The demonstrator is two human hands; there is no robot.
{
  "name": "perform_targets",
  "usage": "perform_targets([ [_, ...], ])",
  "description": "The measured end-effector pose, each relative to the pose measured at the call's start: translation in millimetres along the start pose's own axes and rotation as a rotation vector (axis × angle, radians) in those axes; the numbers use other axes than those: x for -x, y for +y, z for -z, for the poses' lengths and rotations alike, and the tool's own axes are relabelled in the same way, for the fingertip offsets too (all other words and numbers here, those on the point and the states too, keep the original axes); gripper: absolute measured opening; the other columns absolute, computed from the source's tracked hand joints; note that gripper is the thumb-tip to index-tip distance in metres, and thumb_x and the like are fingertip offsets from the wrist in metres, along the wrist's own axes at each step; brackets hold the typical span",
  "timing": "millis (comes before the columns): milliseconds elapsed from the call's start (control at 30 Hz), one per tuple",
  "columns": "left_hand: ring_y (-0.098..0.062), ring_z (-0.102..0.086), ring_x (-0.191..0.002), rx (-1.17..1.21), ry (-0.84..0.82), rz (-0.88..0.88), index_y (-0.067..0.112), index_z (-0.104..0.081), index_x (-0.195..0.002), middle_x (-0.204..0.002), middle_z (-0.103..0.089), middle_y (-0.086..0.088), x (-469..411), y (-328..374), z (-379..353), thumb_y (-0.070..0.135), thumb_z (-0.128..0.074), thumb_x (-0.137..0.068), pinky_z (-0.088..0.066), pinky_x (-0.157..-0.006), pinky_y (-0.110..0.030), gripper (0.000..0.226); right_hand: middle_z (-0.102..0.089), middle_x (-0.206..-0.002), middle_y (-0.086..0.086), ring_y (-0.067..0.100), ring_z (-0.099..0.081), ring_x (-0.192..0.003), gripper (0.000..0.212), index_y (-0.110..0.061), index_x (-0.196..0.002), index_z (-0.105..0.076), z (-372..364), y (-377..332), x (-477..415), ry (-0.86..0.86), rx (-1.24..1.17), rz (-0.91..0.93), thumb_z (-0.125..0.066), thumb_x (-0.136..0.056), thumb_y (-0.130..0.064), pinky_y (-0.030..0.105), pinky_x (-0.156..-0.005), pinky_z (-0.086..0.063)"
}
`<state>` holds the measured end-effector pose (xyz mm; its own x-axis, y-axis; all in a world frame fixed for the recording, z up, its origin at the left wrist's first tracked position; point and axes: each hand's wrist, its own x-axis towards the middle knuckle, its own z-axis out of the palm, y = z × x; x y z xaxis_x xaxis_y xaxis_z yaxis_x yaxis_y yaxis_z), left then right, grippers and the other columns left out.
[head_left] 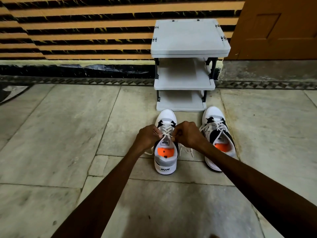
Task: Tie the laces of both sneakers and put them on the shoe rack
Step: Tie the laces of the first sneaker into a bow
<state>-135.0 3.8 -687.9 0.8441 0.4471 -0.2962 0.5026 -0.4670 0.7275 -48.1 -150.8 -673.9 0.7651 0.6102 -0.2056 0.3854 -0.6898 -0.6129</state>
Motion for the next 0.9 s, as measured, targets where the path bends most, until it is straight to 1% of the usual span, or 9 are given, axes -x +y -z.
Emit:
perform_targets([
  [133, -0.021, -0.064, -0.091, 0.122, 0.052, 0.092, 0.025, -0.055, -0.070, -0.097, -0.071, -0.009, 3, -2, -12, 0.017, -0.071, -0.083, -0.048, -0.072, -0.028, 0.022, -0.077, -0.088, 0.009, 0.024, -0.071, -0.084, 0.007, -0.014, -0.082, -0.077, -6, -2, 1, 0.060, 0.023, -0.004, -0.077, -0.075, -0.016, 0.032, -0.075, -0.056],
  [200, -0.025, -0.065, -0.094, 0.123, 0.058, 0.108, 0.023, -0.055, -0.069, -0.102, -0.071, -0.013, 2, -1, -11, 0.015, -0.070, -0.084, -0.046, -0.070, -0.027, 0.022, -0.077, -0.088, 0.009, 0.025, -0.071, -0.084, 0.006, -0.013, -0.081, -0.077, -7, -2, 2, 0.070, 0.027, -0.011, -0.073, -0.077, -0.014, 0.033, -0.075, -0.056],
  [367, -0.029, -0.068, -0.092, -0.127, 0.079, 0.004, 0.011, -0.066, -0.079, -0.093, -0.072, -0.012, 1, 3, -5, 0.006, -0.064, -0.082, -0.048, -0.074, -0.027, 0.007, -0.076, -0.079, 0.011, 0.029, -0.071, -0.073, 0.010, -0.015, -0.074, -0.074, -7, 8, 4, 0.082, 0.092, -0.027, -0.065, -0.076, -0.014, 0.032, -0.067, -0.058],
  [533, -0.038, -0.065, -0.095, -0.421, 0.082, -0.103, 0.006, -0.065, -0.092, -0.101, -0.067, -0.018, 4, 10, -6, 0.010, -0.059, -0.084, -0.048, -0.073, -0.034, 0.011, -0.074, -0.077, 0.010, 0.030, -0.071, -0.070, 0.016, -0.016, -0.075, -0.074, -9, 21, 0, 0.064, 0.155, -0.053, -0.061, -0.066, -0.014, 0.040, -0.064, -0.061],
  [633, -0.035, -0.064, -0.102, -0.459, 0.043, -0.043, 0.006, -0.068, -0.097, -0.106, -0.069, -0.016, 1, 9, -3, 0.013, -0.058, -0.086, -0.050, -0.081, -0.036, 0.016, -0.075, -0.084, 0.011, 0.029, -0.071, -0.077, 0.010, -0.016, -0.080, -0.075, -6, 20, -1, 0.038, 0.145, -0.052, -0.067, -0.075, -0.013, 0.036, -0.069, -0.060],
  [700, -0.030, -0.063, -0.102, -0.395, -0.013, 0.015, 0.005, -0.070, -0.098, -0.104, -0.070, -0.012, 0, 11, 4, 0.020, -0.058, -0.090, -0.047, -0.083, -0.033, 0.021, -0.076, -0.089, 0.012, 0.028, -0.071, -0.083, 0.010, -0.013, -0.085, -0.076, -4, 21, -1, -0.011, 0.136, -0.053, -0.067, -0.081, -0.014, 0.029, -0.069, -0.055],
  [733, -0.025, -0.064, -0.096, -0.291, -0.057, 0.044, 0.003, -0.071, -0.093, -0.096, -0.071, -0.010, -1, 11, 8, 0.024, -0.058, -0.092, -0.047, -0.079, -0.030, 0.024, -0.076, -0.091, 0.011, 0.027, -0.070, -0.085, 0.011, -0.012, -0.086, -0.077, -4, 22, -1, -0.037, 0.114, -0.052, -0.067, -0.083, -0.015, 0.027, -0.068, -0.051],
  [833, -0.006, -0.057, -0.061, 0.184, -0.181, 0.125, 0.011, -0.063, -0.067, -0.056, -0.063, 0.007, 3, 17, 21, 0.023, -0.057, -0.096, -0.042, -0.055, -0.013, 0.032, -0.076, -0.093, 0.009, 0.023, -0.068, -0.089, 0.012, -0.013, -0.087, -0.077, 5, 21, 1, -0.097, 0.016, -0.064, -0.068, -0.085, -0.020, 0.025, -0.069, -0.043],
  [900, -0.004, -0.051, -0.064, 0.323, -0.199, 0.115, 0.018, -0.062, -0.070, -0.063, -0.062, 0.009, 4, 20, 27, 0.025, -0.055, -0.096, -0.040, -0.059, -0.016, 0.029, -0.076, -0.089, 0.007, 0.016, -0.064, -0.085, 0.017, -0.011, -0.087, -0.077, 14, 17, 1, -0.167, -0.185, -0.101, -0.067, -0.088, -0.025, 0.026, -0.070, -0.042],
])
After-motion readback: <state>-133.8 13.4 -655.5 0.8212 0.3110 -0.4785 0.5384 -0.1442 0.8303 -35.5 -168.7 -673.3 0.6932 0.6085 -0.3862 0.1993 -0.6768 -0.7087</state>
